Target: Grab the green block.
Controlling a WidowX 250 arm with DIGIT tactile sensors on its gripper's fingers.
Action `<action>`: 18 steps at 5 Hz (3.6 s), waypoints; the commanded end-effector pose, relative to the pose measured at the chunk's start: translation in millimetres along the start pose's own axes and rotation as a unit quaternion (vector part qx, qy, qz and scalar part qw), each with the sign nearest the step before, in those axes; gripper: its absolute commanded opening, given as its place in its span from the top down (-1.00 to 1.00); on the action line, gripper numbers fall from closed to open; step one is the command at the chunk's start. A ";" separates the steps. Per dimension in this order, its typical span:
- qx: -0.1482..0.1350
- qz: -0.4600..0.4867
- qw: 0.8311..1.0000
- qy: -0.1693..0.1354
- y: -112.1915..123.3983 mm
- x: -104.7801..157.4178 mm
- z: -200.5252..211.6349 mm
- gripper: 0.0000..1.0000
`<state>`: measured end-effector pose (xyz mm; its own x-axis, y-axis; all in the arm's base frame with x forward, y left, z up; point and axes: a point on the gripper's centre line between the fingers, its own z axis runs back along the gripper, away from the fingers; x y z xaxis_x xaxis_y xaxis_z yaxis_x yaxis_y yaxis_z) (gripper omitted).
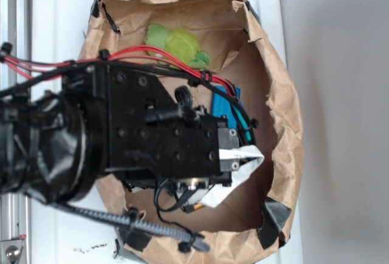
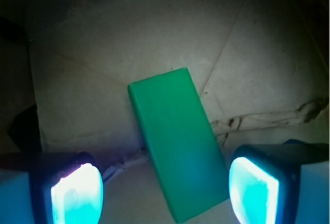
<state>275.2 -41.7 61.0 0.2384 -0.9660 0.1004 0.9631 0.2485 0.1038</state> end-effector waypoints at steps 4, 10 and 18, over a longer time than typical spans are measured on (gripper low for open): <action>0.009 -0.015 1.000 -0.019 -3.6 39.3 -24.9 -1.00; -0.042 0.203 0.978 -0.013 29.5 -6.1 43.4 1.00; 0.050 0.566 0.823 -0.019 32.6 -39.8 118.8 1.00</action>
<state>284.7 22.3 148.8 0.9882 -0.0973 0.1180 0.1001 0.9948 -0.0187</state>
